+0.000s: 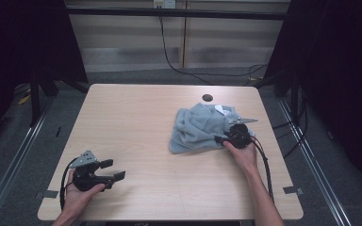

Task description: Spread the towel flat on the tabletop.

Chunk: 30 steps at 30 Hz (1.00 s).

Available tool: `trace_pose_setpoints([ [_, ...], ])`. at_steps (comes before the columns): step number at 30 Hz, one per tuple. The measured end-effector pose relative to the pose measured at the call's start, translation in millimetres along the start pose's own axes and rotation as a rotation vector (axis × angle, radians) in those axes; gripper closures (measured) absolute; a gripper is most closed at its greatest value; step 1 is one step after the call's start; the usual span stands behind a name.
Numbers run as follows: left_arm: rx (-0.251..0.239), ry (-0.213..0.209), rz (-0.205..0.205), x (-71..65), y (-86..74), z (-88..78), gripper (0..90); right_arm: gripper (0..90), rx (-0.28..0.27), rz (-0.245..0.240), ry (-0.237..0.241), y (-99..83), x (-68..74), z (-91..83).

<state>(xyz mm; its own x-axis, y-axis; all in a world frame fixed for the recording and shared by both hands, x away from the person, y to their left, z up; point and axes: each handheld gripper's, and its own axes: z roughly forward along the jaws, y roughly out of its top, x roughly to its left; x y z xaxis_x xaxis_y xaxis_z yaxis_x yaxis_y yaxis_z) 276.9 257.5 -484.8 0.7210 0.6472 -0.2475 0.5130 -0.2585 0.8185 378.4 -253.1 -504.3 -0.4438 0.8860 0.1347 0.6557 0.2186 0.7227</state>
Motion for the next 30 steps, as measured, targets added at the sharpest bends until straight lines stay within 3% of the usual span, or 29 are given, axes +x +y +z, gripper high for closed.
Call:
trace_pose_setpoints([
  [2,-0.004,-0.003,-0.005,-0.1,0.2,0.6,22.3,60.0,0.001,-0.004,0.006,-1.5,2.9,-1.0],
  [5,-0.013,-0.017,-0.024,-0.4,2.2,1.0,22.7,64.5,0.004,-0.025,0.055,-4.5,13.3,-2.0],
  [9,-0.029,-0.018,-0.023,-2.1,4.6,-0.7,23.5,64.8,0.010,-0.043,0.109,-8.9,29.6,-4.0],
  [18,-0.053,-0.013,-0.057,-1.9,12.0,-3.9,29.9,64.7,0.046,-0.140,0.218,-27.6,74.5,-18.8],
  [20,-0.055,-0.013,-0.042,-3.6,15.7,-2.4,32.3,64.7,0.058,-0.165,0.242,-30.2,83.7,-21.1],
  [23,-0.053,-0.013,-0.007,-5.2,27.1,7.0,33.6,64.5,0.070,-0.195,0.286,-32.9,97.8,-22.3],
  [27,-0.051,-0.018,0.009,-4.9,47.0,24.2,35.1,64.0,0.083,-0.246,0.338,-34.5,116.7,-21.6],
  [30,-0.042,-0.060,0.000,-6.6,55.4,37.7,34.8,63.0,0.090,-0.271,0.371,-36.6,128.2,-22.4],
])
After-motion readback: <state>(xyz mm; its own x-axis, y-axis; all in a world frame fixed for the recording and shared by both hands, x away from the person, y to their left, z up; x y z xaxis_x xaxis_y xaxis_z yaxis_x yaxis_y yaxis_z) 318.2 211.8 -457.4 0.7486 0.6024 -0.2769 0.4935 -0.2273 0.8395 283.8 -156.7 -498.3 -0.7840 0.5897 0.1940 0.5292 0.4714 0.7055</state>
